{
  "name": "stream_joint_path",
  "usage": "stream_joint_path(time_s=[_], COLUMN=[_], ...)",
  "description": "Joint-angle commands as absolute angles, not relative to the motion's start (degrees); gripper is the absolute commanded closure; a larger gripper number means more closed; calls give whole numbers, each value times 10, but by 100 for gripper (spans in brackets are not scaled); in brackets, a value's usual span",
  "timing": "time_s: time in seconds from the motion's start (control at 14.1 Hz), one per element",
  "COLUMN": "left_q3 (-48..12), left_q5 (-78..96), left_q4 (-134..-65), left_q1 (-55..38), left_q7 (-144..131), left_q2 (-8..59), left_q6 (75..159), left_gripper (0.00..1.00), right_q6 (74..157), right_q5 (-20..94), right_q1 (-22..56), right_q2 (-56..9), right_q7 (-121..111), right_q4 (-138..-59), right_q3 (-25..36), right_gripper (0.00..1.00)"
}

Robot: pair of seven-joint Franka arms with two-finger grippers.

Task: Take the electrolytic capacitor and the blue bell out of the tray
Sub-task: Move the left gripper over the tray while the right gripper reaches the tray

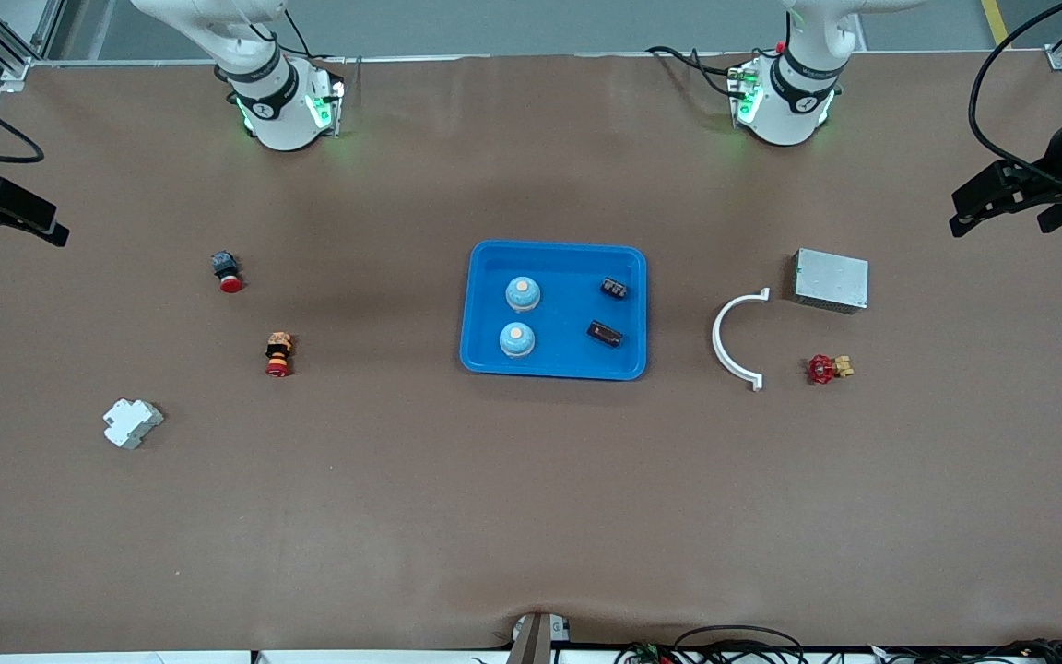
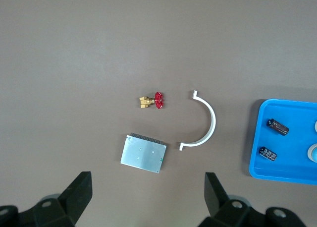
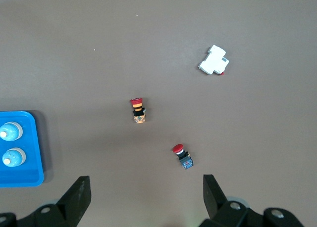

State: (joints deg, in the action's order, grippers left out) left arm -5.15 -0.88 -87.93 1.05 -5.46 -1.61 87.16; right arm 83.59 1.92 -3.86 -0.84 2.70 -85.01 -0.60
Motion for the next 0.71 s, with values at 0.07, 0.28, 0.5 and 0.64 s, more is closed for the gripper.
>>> stream_joint_path(time_s=[0.07,0.28,0.5,0.64], left_q3=[-51,-54,-61,-71], left_q5=[-10,-15,-16,-15], left_q4=[-868,-854,-857,-860], left_q1=[11,9,0,-14], left_q7=[-53,-51,-46,-59], left_q2=[-13,3,26,46], left_q6=[860,860,860,860], left_gripper=[0,0,0,0], right_q6=[846,849,871,873], right_q5=[30,31,35,43], right_q1=[-50,-50,-49,-49], right_q2=[6,6,8,8], right_q7=[29,30,44,43], right_q4=[-867,-867,-864,-867], right_q3=[-14,-15,-18,-16], right_gripper=[0,0,0,0])
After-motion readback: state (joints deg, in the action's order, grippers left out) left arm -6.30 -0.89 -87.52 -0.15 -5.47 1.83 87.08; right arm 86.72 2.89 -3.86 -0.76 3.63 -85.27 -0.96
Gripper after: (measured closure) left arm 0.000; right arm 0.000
